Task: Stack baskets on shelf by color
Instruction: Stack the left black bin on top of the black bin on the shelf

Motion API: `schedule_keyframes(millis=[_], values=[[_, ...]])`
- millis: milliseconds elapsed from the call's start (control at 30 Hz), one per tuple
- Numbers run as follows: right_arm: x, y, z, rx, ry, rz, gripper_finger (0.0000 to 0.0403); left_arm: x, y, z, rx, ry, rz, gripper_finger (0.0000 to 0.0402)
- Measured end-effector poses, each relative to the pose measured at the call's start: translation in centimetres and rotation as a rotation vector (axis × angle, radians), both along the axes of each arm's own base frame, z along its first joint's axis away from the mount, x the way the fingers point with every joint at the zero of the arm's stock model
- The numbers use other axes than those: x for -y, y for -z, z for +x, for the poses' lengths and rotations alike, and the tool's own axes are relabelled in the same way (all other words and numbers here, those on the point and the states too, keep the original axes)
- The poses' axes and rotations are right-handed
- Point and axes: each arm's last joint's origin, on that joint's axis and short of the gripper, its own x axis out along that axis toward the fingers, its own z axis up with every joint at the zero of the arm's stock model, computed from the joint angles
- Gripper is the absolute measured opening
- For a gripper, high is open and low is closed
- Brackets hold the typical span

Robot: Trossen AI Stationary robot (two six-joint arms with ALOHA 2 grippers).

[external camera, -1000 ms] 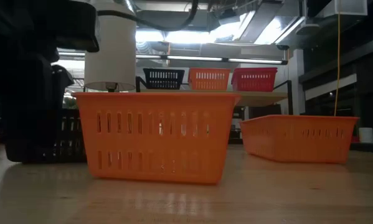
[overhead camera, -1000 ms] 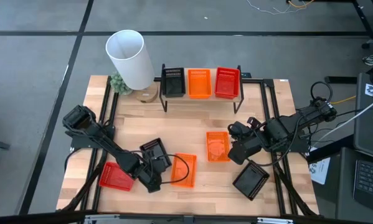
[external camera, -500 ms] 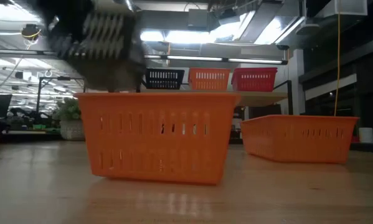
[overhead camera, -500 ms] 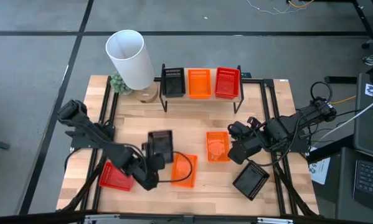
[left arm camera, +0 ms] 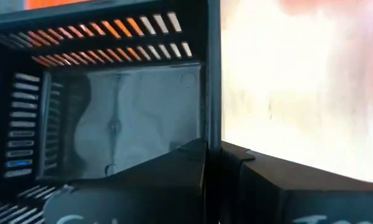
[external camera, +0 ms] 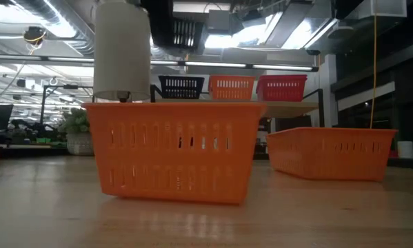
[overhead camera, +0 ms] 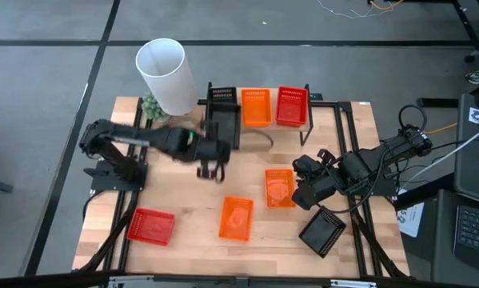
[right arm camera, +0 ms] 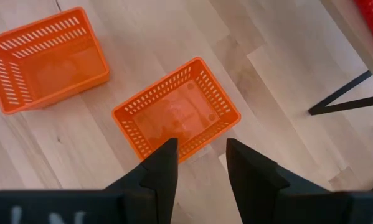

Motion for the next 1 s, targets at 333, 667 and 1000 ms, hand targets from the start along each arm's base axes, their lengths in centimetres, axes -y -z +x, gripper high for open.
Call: schedule_keyframes(millis=[333, 667, 1000], values=[[0.0, 0.0, 0.0, 0.009, 0.004, -0.017, 0.0134, -9.9, -2.9, -2.7, 0.14, -0.025, -0.163, 0.0], [0.1, -0.1, 0.0, 0.022, 0.011, -0.043, 0.0134, -14.3, -0.6, -3.1, 0.143, -0.096, -0.297, 0.0], [0.1, -0.1, 0.1, 0.022, 0.01, -0.043, 0.0134, -14.0, -0.4, -2.4, 0.182, -0.073, -0.294, 0.0]])
